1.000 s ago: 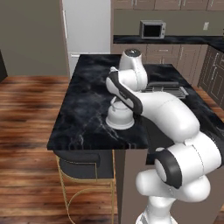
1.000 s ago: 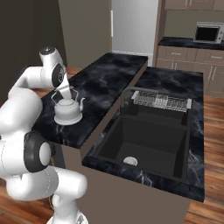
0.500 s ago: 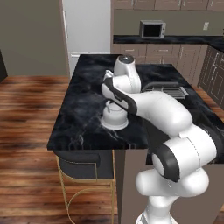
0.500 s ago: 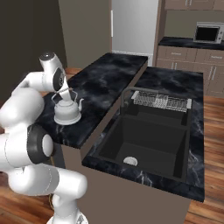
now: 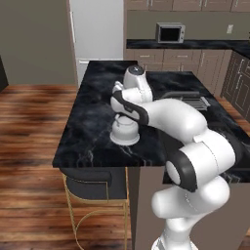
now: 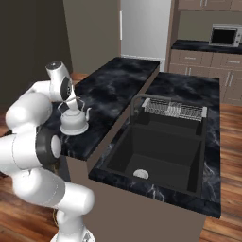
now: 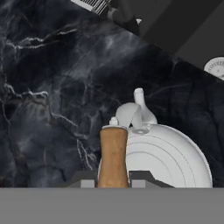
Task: The kettle is done boiling. Turn off the stove, then wait for 300 timesteps before moving the kettle to the dining table.
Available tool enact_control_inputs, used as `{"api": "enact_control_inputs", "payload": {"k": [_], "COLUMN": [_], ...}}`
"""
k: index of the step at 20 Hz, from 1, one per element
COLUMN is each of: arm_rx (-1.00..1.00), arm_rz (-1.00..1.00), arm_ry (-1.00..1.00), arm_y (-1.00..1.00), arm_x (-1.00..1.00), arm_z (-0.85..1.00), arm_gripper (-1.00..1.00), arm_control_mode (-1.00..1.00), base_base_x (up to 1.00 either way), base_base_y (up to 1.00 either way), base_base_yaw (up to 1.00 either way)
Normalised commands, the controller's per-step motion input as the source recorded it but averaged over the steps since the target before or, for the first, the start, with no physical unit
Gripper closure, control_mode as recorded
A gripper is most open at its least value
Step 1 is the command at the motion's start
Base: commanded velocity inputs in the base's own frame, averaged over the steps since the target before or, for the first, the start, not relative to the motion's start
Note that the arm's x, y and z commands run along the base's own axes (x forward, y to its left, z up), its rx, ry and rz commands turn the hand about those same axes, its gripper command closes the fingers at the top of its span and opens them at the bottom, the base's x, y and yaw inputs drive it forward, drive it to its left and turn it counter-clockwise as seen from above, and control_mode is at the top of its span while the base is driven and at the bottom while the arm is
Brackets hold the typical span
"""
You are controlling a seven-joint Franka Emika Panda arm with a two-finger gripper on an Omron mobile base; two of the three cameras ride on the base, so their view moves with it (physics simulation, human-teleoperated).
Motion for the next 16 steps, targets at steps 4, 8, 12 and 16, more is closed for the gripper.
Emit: {"api": "enact_control_inputs", "payload": {"k": [4,8,12,16], "arm_rx": [0.0,0.0,0.0,0.0], "arm_rz": [0.0,0.0,0.0,0.0], "arm_ry": [0.0,0.0,0.0,0.0], "arm_y": [0.12,0.13,0.08,-0.01], "arm_x": [0.26,0.24,0.03,-0.07], "arm_z": [-0.2,-0.16,-0.16,-0.15], "arm_gripper": [1.0,1.0,1.0,-1.0], "arm_control_mode": [-1.0,-1.0,-1.0,-1.0], "base_base_x": [0.0,0.0,0.0,0.0], "base_base_y": [0.0,0.0,0.0,0.0], "base_base_yaw": [0.0,0.0,0.0,0.0]}}
